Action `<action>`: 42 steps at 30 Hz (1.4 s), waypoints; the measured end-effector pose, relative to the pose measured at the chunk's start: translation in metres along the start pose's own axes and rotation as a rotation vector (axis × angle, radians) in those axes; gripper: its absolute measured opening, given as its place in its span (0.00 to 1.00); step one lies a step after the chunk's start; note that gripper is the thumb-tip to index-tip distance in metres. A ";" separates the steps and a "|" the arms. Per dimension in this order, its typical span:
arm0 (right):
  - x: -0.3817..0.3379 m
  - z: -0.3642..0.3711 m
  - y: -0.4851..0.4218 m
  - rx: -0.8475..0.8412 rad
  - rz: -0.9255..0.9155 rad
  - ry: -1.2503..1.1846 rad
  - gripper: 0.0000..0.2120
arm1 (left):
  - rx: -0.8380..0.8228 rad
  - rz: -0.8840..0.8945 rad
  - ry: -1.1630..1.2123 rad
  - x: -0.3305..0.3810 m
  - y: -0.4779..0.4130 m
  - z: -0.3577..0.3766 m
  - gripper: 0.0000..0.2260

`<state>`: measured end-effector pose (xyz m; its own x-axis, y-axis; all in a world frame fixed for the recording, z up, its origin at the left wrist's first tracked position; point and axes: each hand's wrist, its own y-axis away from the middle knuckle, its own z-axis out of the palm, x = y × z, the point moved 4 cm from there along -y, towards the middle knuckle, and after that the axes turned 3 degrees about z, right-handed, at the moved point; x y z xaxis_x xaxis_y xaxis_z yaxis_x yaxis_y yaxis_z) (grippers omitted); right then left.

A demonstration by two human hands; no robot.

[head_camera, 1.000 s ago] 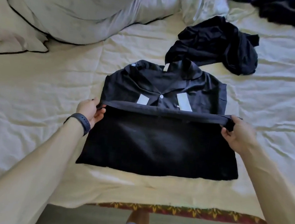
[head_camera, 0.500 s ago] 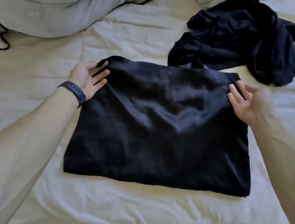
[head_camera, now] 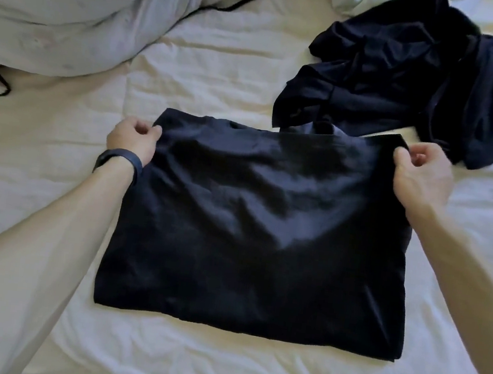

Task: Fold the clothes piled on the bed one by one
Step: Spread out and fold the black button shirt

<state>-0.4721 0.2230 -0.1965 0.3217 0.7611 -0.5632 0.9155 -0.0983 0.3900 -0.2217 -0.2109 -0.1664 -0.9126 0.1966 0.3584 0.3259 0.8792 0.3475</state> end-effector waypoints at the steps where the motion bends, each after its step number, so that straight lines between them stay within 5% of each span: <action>1: -0.001 -0.001 -0.002 0.029 -0.031 -0.060 0.06 | 0.039 0.012 0.039 0.000 -0.002 0.000 0.06; 5: -0.013 -0.007 -0.010 0.125 -0.086 -0.194 0.09 | 0.190 0.032 0.143 -0.007 -0.002 -0.001 0.05; 10: -0.018 0.002 -0.025 0.086 -0.098 -0.092 0.11 | 0.149 0.024 0.097 -0.009 -0.008 0.012 0.07; 17: 0.009 -0.008 0.037 0.128 -0.038 -0.024 0.31 | 0.243 0.113 0.144 -0.030 0.043 0.016 0.21; 21: 0.070 -0.028 0.133 0.149 0.109 0.019 0.28 | 0.213 -0.068 0.074 -0.098 0.124 0.011 0.23; 25: 0.130 -0.046 0.213 -0.010 0.351 0.090 0.24 | 0.070 -0.299 -0.026 -0.158 0.191 -0.007 0.23; 30: 0.155 -0.058 0.242 -0.117 0.634 -0.182 0.21 | -0.078 -0.654 0.178 -0.194 0.216 -0.024 0.23; 36: 0.157 -0.063 0.236 0.043 0.660 -0.475 0.07 | -0.137 -0.724 0.644 -0.208 0.209 -0.020 0.15; 42: 0.187 -0.062 0.243 0.128 0.728 -0.434 0.08 | -0.073 -0.674 0.573 -0.224 0.215 -0.016 0.15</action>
<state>-0.2045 0.3809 -0.1616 0.8800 0.1701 -0.4434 0.4567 -0.5591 0.6919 0.0566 -0.0723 -0.1582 -0.6589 -0.6178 0.4292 -0.2034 0.6957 0.6890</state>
